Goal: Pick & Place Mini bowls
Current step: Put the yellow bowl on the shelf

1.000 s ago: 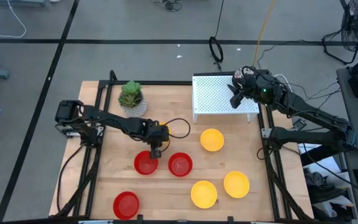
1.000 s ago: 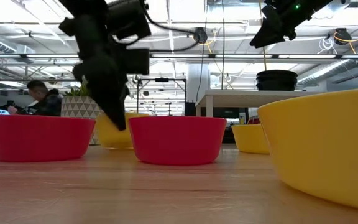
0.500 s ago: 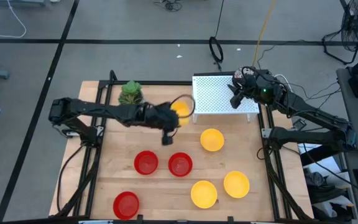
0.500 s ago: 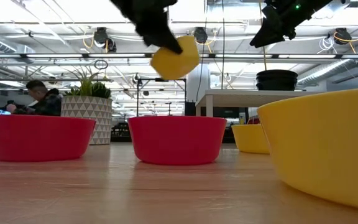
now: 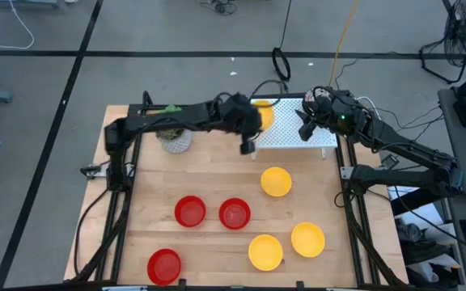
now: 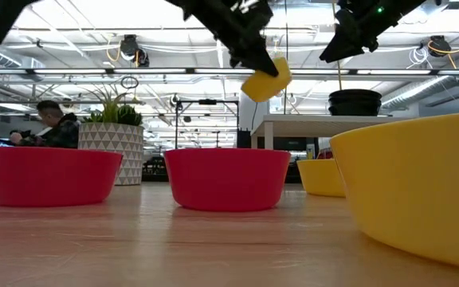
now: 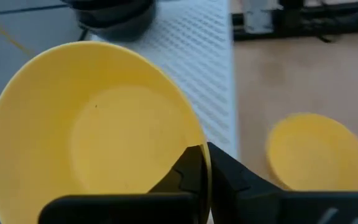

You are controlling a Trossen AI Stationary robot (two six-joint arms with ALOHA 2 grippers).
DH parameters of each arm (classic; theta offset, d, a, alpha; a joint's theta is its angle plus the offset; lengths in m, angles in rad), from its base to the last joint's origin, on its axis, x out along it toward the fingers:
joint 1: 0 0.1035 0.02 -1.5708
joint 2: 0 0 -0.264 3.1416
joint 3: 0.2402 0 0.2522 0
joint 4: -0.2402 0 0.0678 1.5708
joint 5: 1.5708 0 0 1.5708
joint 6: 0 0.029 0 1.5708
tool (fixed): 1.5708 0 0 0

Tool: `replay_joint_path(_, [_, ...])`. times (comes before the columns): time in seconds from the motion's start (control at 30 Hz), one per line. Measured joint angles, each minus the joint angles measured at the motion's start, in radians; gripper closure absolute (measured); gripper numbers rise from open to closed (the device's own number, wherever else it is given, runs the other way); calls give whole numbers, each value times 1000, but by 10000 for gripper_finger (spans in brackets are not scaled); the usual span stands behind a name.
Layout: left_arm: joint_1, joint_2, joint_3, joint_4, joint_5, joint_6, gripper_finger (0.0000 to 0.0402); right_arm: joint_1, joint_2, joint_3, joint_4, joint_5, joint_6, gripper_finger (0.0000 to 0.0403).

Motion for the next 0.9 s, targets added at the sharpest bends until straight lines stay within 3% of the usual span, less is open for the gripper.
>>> replay_joint_path(0.23, [52, 99, 93, 1, 34, 19, 387, 0, 0, 0, -1, 0, 0, 234])
replay_joint_path(0.9, [97, 146, 98, 20, 63, 38, 391, 0, 0, 0, -2, -1, 0, 234])
